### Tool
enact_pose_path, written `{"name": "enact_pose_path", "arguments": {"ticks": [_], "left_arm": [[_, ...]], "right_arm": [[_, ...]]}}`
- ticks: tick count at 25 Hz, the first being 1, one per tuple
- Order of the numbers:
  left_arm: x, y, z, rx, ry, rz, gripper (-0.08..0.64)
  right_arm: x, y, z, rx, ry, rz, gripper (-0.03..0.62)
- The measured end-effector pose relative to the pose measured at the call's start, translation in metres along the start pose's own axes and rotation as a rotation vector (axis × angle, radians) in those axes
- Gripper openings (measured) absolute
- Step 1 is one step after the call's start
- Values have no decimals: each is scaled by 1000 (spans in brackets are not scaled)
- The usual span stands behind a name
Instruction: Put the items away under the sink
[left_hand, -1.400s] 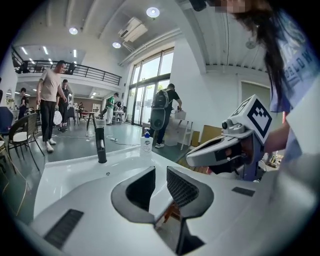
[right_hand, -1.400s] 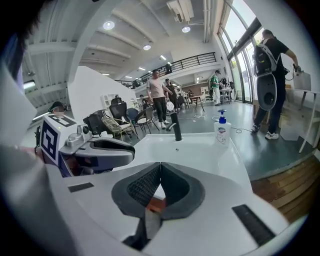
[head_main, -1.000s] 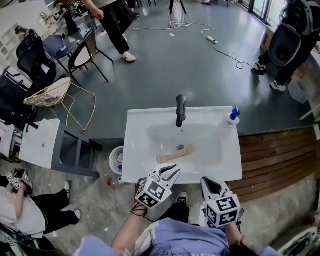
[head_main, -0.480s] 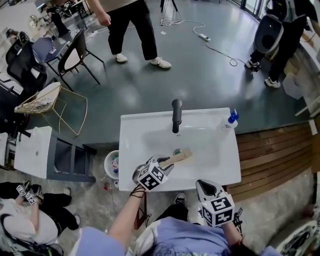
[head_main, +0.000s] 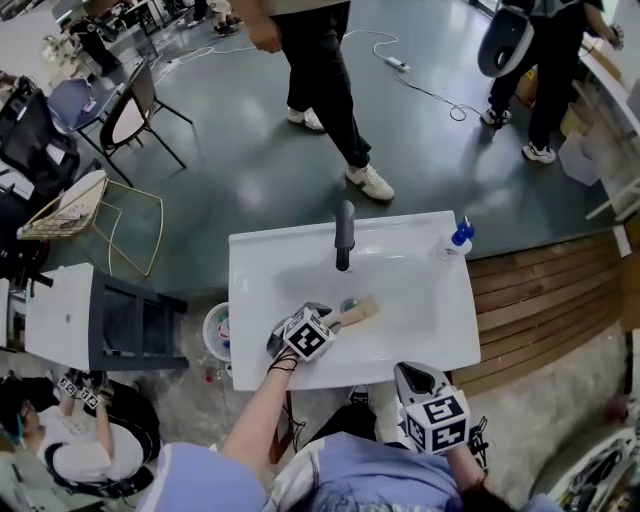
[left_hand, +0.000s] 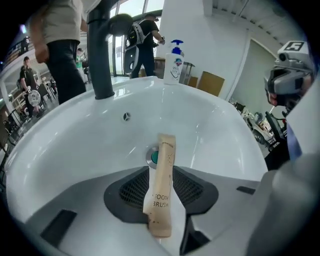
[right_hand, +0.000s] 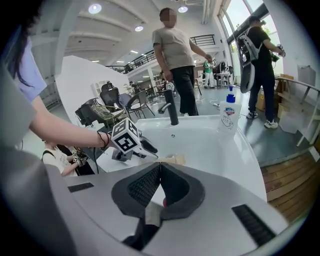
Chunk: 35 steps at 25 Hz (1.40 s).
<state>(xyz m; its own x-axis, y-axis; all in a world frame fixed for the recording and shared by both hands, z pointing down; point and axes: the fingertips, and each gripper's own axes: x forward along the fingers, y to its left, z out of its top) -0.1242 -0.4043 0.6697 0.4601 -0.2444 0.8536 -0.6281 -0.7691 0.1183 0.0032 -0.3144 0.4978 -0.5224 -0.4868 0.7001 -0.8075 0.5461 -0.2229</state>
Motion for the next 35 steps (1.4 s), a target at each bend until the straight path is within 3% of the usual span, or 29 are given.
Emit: {"name": "enact_pose_path", "arguments": {"ticks": [5,11,19,27,35], "left_arm": [[17,-3,-8,25,77,-48,141],[30,-4,-22,51,163,-52,138],[23,-4,-21,35,177,-46,86],[-8,-3,-4,-40,44,12,66],[-52,-31,0,13,-27,59,64]], "right_arm": [[0,-11,-3,21,11,-23,15],[-1,-16,-11,38,26,-34,15],[1,-20,-11,44,29,-34,15],[-3,-23,-9,42,14,-37,15],[-21,-15,-22,30,1,-40,15]]}}
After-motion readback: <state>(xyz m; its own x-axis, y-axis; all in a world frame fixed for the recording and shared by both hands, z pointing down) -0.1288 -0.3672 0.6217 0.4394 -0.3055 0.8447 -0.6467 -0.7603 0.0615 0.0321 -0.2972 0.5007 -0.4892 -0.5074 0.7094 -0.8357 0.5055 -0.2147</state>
